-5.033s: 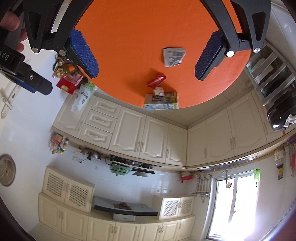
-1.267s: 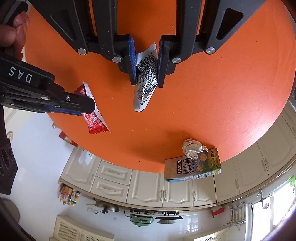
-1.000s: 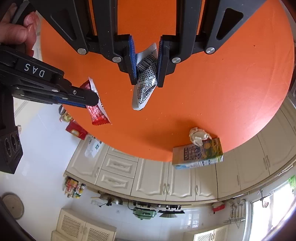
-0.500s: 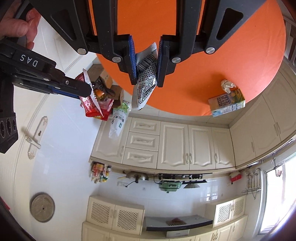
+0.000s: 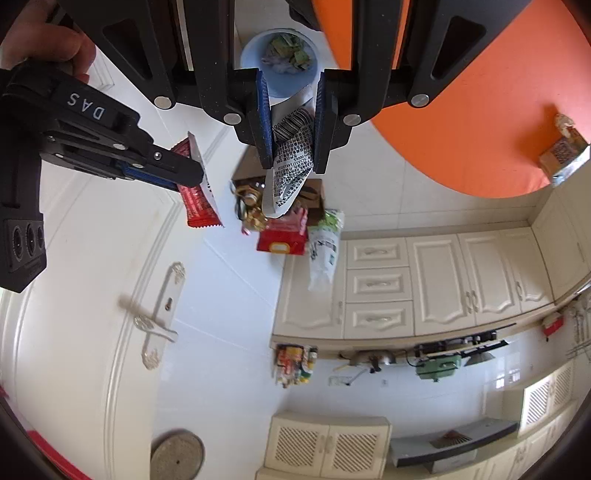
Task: Collect trash
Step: 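Carry the white packet and red wrapper over to the blue bin, then open both grippers above the bin to drop the items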
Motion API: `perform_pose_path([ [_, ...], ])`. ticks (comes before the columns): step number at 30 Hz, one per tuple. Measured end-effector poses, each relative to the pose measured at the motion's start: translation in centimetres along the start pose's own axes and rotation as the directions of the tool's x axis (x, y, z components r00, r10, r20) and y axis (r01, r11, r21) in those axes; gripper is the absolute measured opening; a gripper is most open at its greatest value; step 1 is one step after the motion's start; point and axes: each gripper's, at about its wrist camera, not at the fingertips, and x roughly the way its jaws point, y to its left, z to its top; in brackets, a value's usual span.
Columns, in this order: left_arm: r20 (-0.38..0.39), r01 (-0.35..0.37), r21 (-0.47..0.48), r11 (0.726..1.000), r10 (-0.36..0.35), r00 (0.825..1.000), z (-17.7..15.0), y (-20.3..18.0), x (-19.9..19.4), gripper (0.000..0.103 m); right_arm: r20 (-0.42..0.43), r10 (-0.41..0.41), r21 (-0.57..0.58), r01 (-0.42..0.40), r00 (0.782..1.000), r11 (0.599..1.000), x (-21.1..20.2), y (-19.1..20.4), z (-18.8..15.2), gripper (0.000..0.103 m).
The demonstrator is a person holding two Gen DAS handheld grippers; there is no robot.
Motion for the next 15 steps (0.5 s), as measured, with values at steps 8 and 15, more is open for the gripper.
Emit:
perform_pose_path([
  [8,-0.219,0.078,0.032,0.996,-0.069,0.973,-0.2,-2.0,11.7,0.016,-0.142,-0.075,0.132,0.094,0.987,0.987,4.5,-8.7,-3.8,0.014],
  [15,-0.375,0.080,0.021,0.997,-0.067,0.925,0.2,-2.5,21.1,0.016,-0.264,-0.065,0.225,0.126,0.962,0.966,9.8,-13.7,-7.2,0.014],
])
